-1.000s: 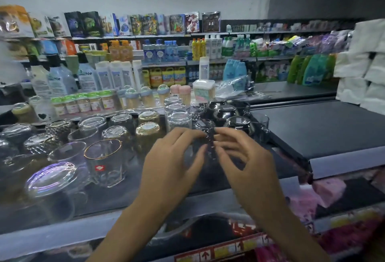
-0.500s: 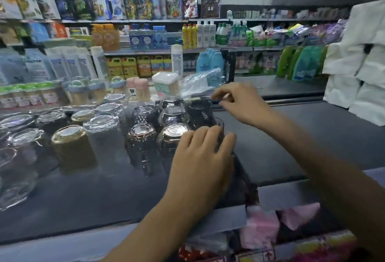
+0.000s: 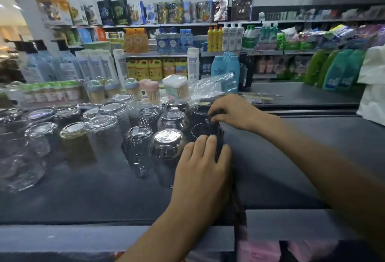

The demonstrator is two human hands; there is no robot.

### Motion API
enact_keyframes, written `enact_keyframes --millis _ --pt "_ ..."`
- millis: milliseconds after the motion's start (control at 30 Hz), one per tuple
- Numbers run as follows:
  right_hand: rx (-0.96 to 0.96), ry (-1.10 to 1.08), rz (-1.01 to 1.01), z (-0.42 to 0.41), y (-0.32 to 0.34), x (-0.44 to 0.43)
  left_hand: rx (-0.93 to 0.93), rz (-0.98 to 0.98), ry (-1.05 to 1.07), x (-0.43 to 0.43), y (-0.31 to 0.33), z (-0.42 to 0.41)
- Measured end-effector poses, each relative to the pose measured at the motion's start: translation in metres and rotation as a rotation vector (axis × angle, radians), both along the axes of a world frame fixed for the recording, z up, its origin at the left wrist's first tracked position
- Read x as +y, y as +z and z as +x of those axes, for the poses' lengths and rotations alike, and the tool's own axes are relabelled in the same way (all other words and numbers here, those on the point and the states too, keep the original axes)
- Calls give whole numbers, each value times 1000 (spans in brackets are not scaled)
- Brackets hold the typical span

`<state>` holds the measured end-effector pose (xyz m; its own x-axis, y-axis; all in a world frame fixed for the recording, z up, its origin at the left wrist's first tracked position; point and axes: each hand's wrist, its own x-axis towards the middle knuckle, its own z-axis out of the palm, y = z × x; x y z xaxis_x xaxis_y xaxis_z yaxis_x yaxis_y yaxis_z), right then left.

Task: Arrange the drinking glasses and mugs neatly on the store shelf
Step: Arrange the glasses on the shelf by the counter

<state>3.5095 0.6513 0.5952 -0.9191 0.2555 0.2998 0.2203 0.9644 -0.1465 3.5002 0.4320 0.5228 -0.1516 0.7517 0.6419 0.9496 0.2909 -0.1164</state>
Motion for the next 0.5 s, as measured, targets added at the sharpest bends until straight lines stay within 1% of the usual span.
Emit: enact_keyframes --millis 133,300,367,500 --pt "66 -1 -20 2 -1 4 14 1 0 0 1 0" --pt "205 -21 -107 6 11 9 23 41 3 4 6 -4" --pt "303 -52 -175 10 18 13 16 53 -3 5 7 -5" --pt "506 -80 -390 20 32 15 -13 65 -27 4 14 -6"
